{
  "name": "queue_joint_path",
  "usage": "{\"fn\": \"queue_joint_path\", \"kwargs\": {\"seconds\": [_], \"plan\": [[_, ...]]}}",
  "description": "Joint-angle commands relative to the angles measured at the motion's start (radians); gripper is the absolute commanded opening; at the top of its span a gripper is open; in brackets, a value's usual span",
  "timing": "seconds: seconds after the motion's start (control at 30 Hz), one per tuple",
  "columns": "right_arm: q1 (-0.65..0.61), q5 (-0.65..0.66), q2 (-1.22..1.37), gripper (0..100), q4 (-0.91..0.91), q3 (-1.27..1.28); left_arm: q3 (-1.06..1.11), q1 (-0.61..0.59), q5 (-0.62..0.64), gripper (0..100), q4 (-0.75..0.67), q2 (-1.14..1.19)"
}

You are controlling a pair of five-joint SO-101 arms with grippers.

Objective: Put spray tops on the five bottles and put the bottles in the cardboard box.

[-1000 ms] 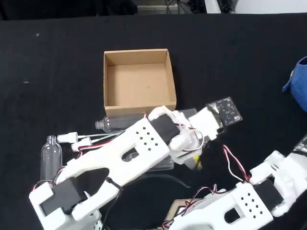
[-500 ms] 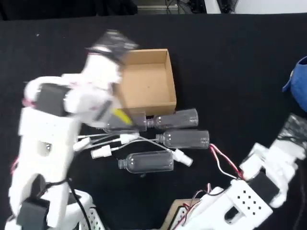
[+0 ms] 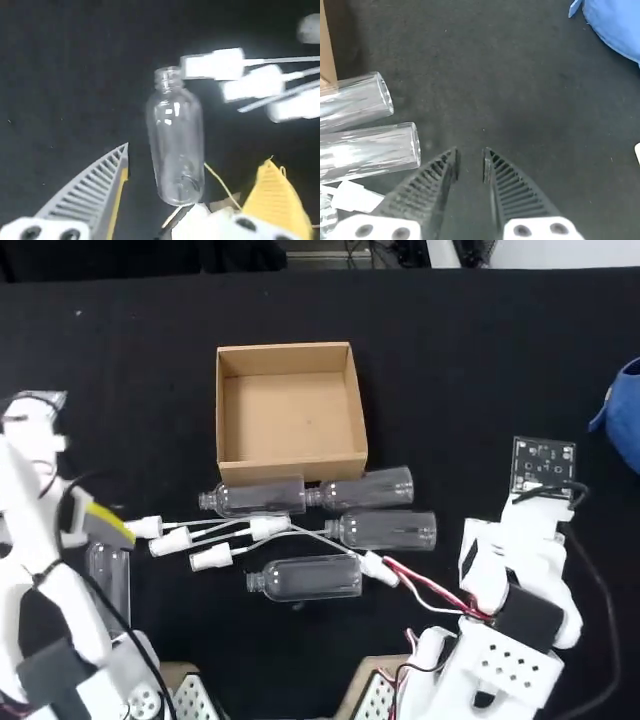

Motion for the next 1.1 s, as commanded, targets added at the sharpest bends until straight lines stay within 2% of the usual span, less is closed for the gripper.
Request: {"fn": "queue_joint_path", "kwargs": {"seconds": [0.0,0.13,0.3,0.47,0.67,0.83,0.93,1.07], "plan": [[-0.020,0.005,-0.008,7.5,0.005,-0.061,0.068,-0.044,-0.017,28,-0.092,0.015],[-0.035,0.005,-0.008,7.5,0.005,-0.065,0.182,-0.005,-0.017,28,-0.176,0.037],[-0.069,0.005,-0.008,7.5,0.008,-0.061,0.337,0.018,-0.057,28,-0.373,0.032],[-0.069,0.005,-0.012,7.5,0.009,-0.061,0.387,-0.099,-0.141,28,-0.460,0.034],[-0.074,0.005,-0.016,7.5,0.005,-0.061,0.366,-0.216,-0.219,28,-0.477,0.034],[-0.074,0.005,-0.016,7.5,0.006,-0.061,0.361,-0.291,-0.235,28,-0.601,0.043],[-0.074,0.005,-0.016,7.5,0.006,-0.061,0.361,-0.289,-0.235,28,-0.629,0.043],[-0.074,0.005,-0.016,7.5,0.005,-0.061,0.366,-0.199,-0.275,28,-0.623,0.043]]}}
